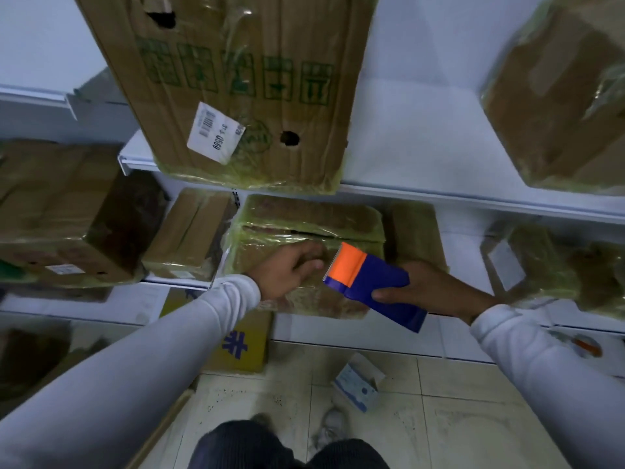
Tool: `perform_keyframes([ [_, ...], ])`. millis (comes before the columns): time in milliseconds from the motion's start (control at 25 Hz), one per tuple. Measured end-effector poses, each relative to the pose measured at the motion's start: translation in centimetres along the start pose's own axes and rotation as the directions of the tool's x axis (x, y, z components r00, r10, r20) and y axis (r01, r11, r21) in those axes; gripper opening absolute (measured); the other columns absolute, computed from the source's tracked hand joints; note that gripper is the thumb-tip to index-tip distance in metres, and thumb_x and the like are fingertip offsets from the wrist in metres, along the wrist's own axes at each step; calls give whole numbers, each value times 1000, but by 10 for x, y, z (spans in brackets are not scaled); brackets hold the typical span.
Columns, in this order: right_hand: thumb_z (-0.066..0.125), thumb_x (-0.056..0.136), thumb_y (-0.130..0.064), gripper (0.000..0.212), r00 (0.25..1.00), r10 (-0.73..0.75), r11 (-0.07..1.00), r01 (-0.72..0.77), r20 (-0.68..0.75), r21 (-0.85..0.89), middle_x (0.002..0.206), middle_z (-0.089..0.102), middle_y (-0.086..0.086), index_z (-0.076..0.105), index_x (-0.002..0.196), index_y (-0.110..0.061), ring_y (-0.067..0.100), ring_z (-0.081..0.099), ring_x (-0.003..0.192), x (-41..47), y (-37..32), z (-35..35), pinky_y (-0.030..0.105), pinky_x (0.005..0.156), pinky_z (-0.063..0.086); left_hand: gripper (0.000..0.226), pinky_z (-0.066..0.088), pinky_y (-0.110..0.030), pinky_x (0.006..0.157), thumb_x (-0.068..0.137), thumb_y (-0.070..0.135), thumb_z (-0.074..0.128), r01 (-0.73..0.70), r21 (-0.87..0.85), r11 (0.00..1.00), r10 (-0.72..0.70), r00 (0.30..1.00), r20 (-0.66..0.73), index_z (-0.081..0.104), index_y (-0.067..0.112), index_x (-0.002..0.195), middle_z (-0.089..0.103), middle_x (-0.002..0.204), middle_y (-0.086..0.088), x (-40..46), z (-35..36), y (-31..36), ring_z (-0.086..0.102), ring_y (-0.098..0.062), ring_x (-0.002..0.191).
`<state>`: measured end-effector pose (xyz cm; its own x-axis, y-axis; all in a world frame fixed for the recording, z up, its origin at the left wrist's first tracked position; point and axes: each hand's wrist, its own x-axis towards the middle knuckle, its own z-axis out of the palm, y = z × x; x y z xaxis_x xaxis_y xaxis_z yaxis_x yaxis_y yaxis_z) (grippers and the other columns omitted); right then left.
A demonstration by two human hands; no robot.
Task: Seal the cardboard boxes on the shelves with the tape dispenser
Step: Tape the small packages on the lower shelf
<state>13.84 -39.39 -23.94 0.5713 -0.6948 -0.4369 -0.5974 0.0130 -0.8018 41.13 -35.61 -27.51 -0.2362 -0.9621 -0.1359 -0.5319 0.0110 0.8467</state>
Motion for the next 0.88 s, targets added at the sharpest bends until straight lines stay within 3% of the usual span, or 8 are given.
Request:
perform_keyframes([
  [120, 78, 69, -51, 33, 999, -10, 1000, 12, 50, -28, 83, 77, -5, 71, 86, -23, 7, 71, 71, 10, -5, -10, 12, 56, 49, 35, 40, -27, 104, 98, 1, 42, -13, -212, 977, 29, 997, 71, 47, 0, 133, 55, 132, -10, 1, 9, 9, 53, -17, 121],
  [240, 81, 75, -47, 21, 998, -17, 999, 20, 58, -43, 88, 77, -5, 72, 84, -31, 9, 72, 77, 13, -8, -15, 14, 61, 51, 34, 48, -19, 91, 100, 3, 38, 37, -357, 934, -4, 996, 91, 48, 0, 132, 59, 126, -10, 6, 6, 9, 58, -15, 109],
  [320, 80, 74, -47, 23, 998, -10, 999, 13, 59, -39, 92, 76, -10, 71, 90, -33, 6, 72, 82, 15, -14, -12, 16, 65, 51, 31, 51, -28, 90, 101, 5, 38, 71, -418, 906, -23, 993, 119, 51, -1, 128, 62, 121, -13, 10, 0, 6, 61, -18, 106],
  [440, 78, 72, -48, 37, 996, -26, 999, 29, 84, -34, 100, 75, -16, 67, 104, -34, 4, 71, 89, 25, -31, 1, 19, 72, 54, 25, 50, -19, 72, 100, 2, 39, 32, -434, 900, 0, 997, 75, 64, 7, 97, 71, 88, 2, 10, -13, -5, 64, -3, 78],
  [520, 77, 71, -49, 46, 996, -38, 998, 42, 82, -48, 106, 74, -14, 64, 112, -33, 6, 70, 94, 33, -42, 12, 26, 80, 57, 34, 43, -12, 59, 99, 1, 41, 9, -406, 914, 7, 999, 38, 62, 19, 78, 65, 64, 14, 6, -23, -16, 56, 6, 59],
  [680, 77, 78, -43, 54, 992, -53, 992, 66, 114, -112, 119, 68, -10, 56, 126, -31, 11, 66, 104, 52, -63, 32, 34, 90, 56, 31, 43, -16, 56, 97, -1, 45, 29, -325, 945, -51, 997, -59, 61, 17, 78, 59, 61, 9, -6, -40, -45, 50, 1, 54],
  [760, 77, 78, -44, 52, 988, -29, 986, 54, 155, -155, 117, 70, -5, 60, 124, -26, 17, 68, 102, 64, -72, 35, 40, 92, 56, 26, 41, -14, 52, 96, -2, 46, 66, -361, 930, -111, 988, -104, 61, 12, 79, 58, 55, 9, -13, -54, -57, 49, 1, 51],
  [880, 76, 73, -52, 48, 986, 10, 974, 27, 165, -224, 106, 75, -8, 67, 114, -29, 13, 71, 94, 67, -71, 13, 30, 85, 56, 23, 39, -15, 50, 96, -2, 44, 96, -446, 890, -219, 948, -232, 57, 4, 79, 55, 52, 3, -26, -93, -79, 48, -5, 48],
])
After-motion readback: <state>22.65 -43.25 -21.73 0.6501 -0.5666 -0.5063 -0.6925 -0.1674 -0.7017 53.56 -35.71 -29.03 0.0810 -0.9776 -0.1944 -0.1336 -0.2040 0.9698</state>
